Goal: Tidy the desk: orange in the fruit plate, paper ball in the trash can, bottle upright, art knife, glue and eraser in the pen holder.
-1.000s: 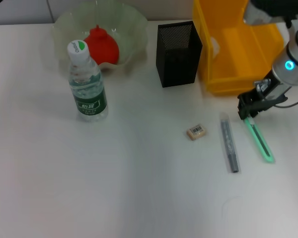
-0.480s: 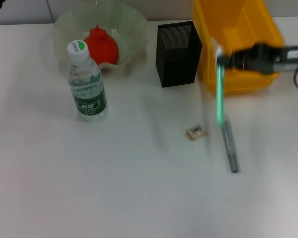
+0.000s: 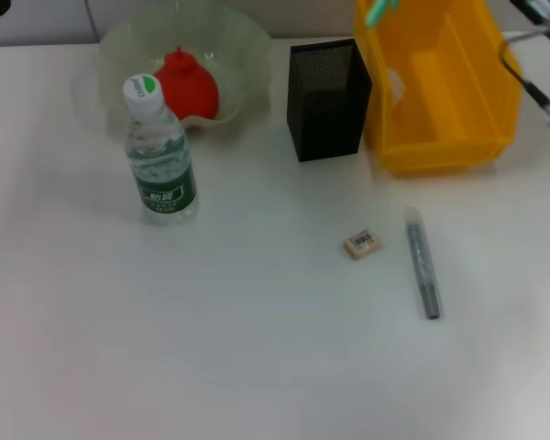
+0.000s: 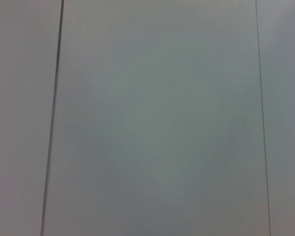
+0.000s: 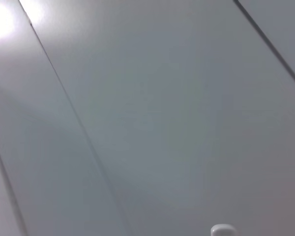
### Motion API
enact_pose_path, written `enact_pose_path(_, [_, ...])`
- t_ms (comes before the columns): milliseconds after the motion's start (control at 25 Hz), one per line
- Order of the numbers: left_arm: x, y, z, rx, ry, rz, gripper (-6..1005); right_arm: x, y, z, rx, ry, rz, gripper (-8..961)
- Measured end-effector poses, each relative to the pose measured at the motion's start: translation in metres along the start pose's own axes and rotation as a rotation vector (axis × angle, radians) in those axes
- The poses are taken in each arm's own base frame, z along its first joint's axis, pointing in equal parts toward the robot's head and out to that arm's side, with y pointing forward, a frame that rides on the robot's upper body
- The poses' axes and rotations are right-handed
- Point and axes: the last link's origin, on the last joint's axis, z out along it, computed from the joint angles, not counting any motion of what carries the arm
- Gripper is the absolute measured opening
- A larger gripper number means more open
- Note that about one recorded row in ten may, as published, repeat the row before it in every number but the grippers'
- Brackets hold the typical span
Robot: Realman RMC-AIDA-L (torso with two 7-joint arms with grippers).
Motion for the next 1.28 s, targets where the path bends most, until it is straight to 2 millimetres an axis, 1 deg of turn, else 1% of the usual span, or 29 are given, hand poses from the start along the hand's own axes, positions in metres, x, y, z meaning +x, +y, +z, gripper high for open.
enact_pose_path(80, [0.0, 0.0, 0.0, -0.001, 0.0, -0.001, 756, 0.007, -0.004, 0.017, 0.052, 0.019, -0.073, 169])
enact_pose_path(120, [-0.002, -0.001, -0.003, 0.008, -0.004, -0.005, 756, 0.01, -0.006, 0.025, 0.077, 0.04, -0.11, 169])
enact_pose_path(160, [-0.002, -0.001, -0.003, 0.008, -0.004, -0.005, 756, 0.015, -0.008, 0.039, 0.106, 0.086, -0.162, 169])
enact_pose_path(200, [-0.003, -0.001, -0.005, 0.012, -0.007, -0.007, 756, 0.015, -0.008, 0.039, 0.106, 0.086, -0.162, 169])
enact_pose_path(360, [-0.004, -0.006, -0.013, 0.039, -0.008, -0.004, 756, 0.027, -0.004, 0.064, 0.109, 0.193, -0.21, 169])
enact_pose_path(440, [-0.004, -0.006, -0.014, 0.042, -0.008, -0.001, 756, 0.029, -0.002, 0.066, 0.105, 0.207, -0.212, 169])
enact_pose_path(520, [-0.006, -0.006, -0.016, 0.048, -0.008, 0.002, 756, 0.037, 0.001, 0.07, 0.094, 0.252, -0.198, 169])
enact_pose_path(760, [-0.008, -0.005, -0.017, 0.048, -0.011, 0.009, 756, 0.047, 0.001, 0.066, 0.108, 0.293, -0.18, 169])
enact_pose_path(960, [-0.008, -0.005, -0.016, 0.047, -0.009, 0.009, 756, 0.053, -0.003, 0.061, 0.131, 0.316, -0.182, 169])
enact_pose_path(1280, [-0.01, -0.004, -0.016, 0.047, -0.01, 0.001, 756, 0.057, -0.005, 0.059, 0.145, 0.337, -0.22, 169])
